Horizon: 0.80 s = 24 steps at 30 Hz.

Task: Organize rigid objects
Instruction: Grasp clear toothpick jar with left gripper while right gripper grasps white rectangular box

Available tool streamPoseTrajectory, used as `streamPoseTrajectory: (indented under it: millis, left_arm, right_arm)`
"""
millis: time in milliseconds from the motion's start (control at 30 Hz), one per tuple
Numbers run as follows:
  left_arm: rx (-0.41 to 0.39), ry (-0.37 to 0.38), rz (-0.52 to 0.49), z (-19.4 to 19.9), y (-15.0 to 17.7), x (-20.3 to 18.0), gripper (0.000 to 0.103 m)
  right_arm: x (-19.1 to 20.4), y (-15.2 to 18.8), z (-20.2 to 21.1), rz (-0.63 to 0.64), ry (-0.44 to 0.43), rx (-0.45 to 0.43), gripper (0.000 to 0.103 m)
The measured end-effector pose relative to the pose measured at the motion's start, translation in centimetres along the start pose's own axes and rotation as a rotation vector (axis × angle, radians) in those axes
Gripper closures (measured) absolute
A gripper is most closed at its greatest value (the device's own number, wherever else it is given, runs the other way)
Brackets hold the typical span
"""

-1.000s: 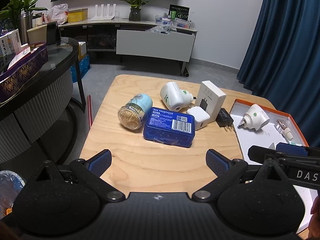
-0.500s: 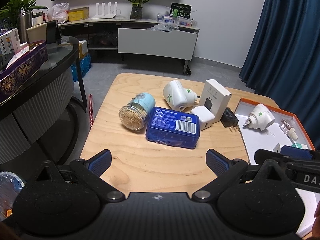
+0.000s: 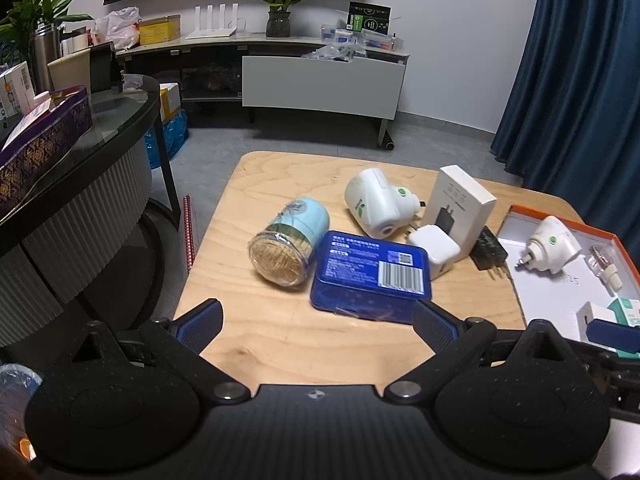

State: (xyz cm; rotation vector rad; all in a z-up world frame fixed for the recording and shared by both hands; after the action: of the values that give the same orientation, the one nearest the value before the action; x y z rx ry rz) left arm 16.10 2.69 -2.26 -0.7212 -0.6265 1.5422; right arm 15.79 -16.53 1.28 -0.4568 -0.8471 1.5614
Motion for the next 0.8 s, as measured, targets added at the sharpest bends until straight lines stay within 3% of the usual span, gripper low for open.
streamPoseTrajectory:
  millis: [367,633,800]
  left_arm:
    - [-0.007,-0.017,-0.033,-1.9,-1.3,0.5,0.000]
    - [0.001,-0.057,-0.068,-5.3,-3.1,2.2,0.000]
    - [0.008,-0.039,-0.072,-6.8,-3.2,3.4,0.000]
  right_arm:
    - [-0.2,0.0,-0.8,0.003,0.005,0.010,0.014]
    - [-0.9,-0.2,-1.0,0.001,0.017,0.006,0.014]
    - [-1.4,-0.3,-1.2,-0.002,0.026,0.006,0.014]
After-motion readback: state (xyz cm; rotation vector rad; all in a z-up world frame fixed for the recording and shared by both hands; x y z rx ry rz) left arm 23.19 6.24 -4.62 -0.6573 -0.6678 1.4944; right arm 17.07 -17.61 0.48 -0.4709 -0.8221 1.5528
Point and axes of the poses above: each gripper's, at about its wrist camera, not at the fingertips, and z roughly against the way its jaws point, x to its left, y to its underside, the point moved 3 cm from there along -z, roughly the way its jaws point, and after that the axes turned 2 degrees about -x, right-handed, at the moved point
